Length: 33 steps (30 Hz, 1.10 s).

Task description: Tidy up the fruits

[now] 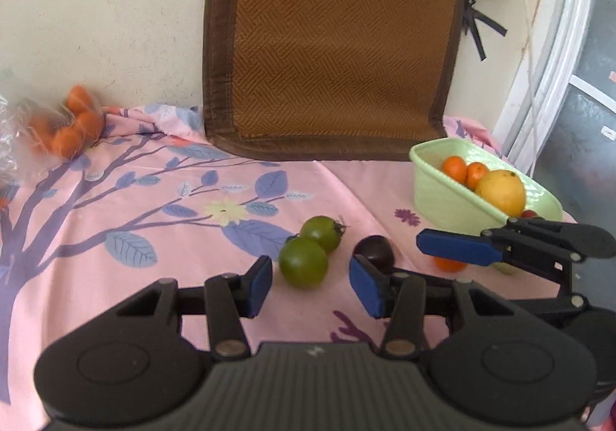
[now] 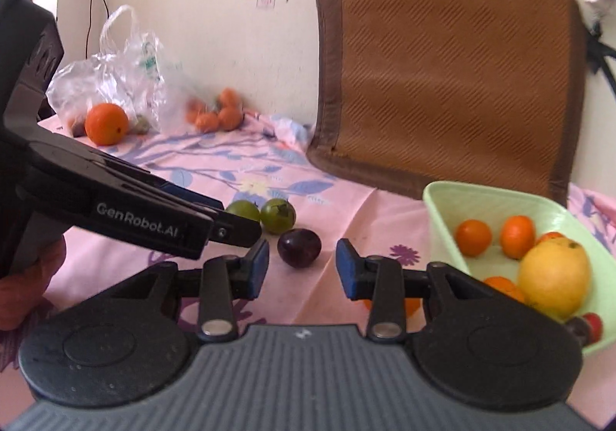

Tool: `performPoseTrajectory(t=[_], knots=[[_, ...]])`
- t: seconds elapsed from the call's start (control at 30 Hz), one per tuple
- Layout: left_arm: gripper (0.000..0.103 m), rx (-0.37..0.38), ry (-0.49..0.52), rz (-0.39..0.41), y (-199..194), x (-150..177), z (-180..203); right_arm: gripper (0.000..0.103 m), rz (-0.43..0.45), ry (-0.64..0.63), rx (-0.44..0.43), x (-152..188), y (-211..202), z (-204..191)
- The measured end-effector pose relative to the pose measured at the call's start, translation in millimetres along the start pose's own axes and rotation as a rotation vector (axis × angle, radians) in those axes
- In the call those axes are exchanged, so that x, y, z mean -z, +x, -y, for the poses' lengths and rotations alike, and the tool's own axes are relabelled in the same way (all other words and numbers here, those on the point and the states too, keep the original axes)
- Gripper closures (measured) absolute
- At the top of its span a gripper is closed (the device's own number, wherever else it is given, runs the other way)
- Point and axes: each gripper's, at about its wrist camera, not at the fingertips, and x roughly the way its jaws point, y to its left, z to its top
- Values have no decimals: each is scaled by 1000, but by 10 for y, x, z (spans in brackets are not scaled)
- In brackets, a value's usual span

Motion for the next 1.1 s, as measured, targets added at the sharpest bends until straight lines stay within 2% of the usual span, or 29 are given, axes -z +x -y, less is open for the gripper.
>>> performPoseTrajectory(t=[0.13, 0.2, 0.23, 0.37, 0.53, 0.6, 0.67, 0.83, 1.1], knots=[[73, 22, -37, 3, 39, -19, -87, 61, -56, -4, -26, -55, 187, -5], [74, 24, -49, 7, 39, -18, -92, 62, -81, 6, -41, -59, 231, 9], [74, 22, -53, 10, 25, -7, -88, 70, -76, 8, -35, -55, 220, 9], [74, 15, -93, 11, -198, 138, -6, 72, -54, 22, -32, 28, 38, -12], [74, -6, -40, 51, -729, 611, 278, 72, 18, 8, -24, 298, -523, -152], [74, -19, -18, 39, -837, 779, 380, 72, 33, -1, -2, 411, -701, -221], [74, -48, 17, 63, -947, 889, 480, 72, 32, 9, 4, 502, -823, -261], [74, -49, -4, 68, -1049, 970, 544, 72, 21, 55, 14, 643, -981, -230], [70, -95, 64, 79, -1001, 990, 648, 71, 3, 46, 36, 733, -999, -252]])
